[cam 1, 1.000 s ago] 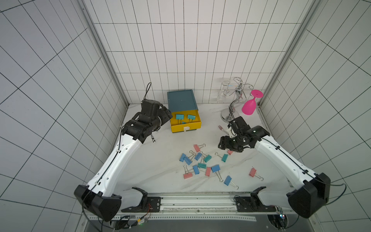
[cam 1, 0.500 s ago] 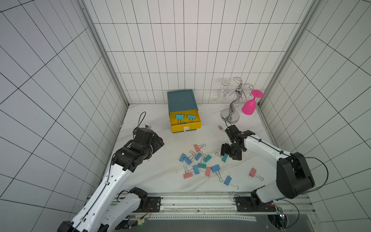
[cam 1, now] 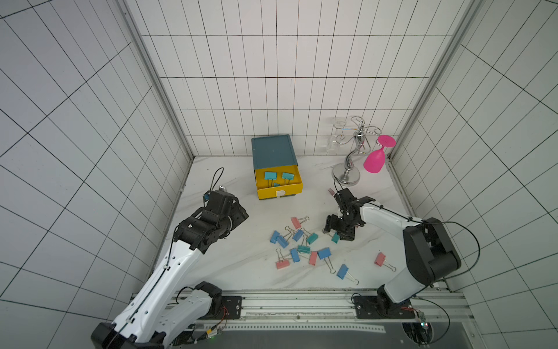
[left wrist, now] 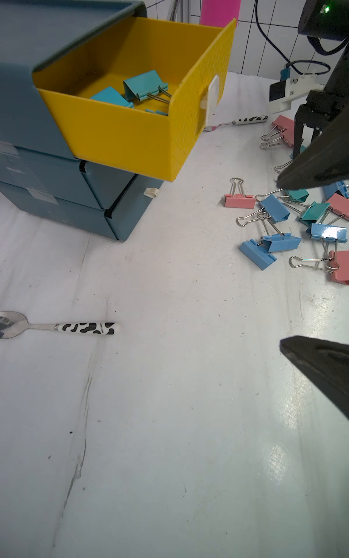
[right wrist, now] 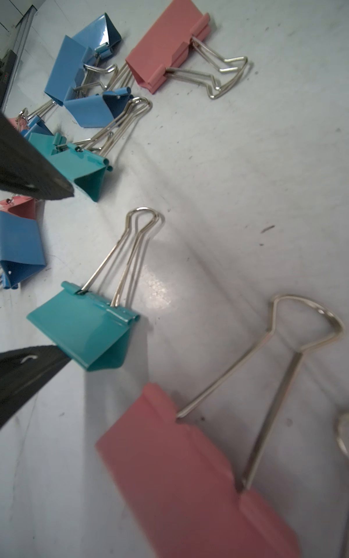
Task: Put the binder clips in the drawer according to color
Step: Move the binder clip to the center of the board.
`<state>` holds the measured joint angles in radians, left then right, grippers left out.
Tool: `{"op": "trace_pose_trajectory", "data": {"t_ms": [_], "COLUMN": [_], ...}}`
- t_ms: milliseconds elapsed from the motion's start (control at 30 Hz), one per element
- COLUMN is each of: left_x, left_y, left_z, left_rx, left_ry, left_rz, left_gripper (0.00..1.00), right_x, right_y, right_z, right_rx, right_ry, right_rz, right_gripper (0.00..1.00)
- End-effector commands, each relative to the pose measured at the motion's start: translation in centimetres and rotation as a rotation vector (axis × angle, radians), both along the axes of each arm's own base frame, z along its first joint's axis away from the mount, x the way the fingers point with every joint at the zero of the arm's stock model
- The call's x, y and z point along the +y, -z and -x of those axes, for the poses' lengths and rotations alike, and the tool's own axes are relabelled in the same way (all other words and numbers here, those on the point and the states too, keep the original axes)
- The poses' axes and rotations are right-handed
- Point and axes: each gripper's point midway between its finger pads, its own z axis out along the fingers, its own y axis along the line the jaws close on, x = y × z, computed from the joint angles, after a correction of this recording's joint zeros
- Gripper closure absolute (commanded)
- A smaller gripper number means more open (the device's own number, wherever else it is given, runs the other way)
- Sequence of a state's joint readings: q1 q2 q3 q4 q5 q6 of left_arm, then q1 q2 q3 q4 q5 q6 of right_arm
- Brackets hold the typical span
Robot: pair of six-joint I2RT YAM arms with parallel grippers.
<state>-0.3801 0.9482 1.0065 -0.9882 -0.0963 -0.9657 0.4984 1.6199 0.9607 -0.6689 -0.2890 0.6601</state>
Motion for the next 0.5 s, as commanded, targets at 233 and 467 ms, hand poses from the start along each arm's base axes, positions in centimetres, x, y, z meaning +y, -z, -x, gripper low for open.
{"op": "trace_pose_trajectory", "data": {"t_ms": [233,467], "left_x": [0.1,0.4], "left_y": [-0.3,-0.2], "left_z": [-1.0,-0.9], "left_rx": [-0.018,-0.018], "left_ry": [0.012,0.001], "left_rz": [-0.009,-0.003], "left_gripper": [0.20,0.20], "right_x": [5.5,5.3], "right_y": [0.5,-1.4], "right_z": [-1.2,-2.6], "right_rx": [0.014,-0.057], "right_ry": [-0.044,-0.096], "right_rz": [-0.138,-0.099], "right_gripper": [0.23,0.24]}}
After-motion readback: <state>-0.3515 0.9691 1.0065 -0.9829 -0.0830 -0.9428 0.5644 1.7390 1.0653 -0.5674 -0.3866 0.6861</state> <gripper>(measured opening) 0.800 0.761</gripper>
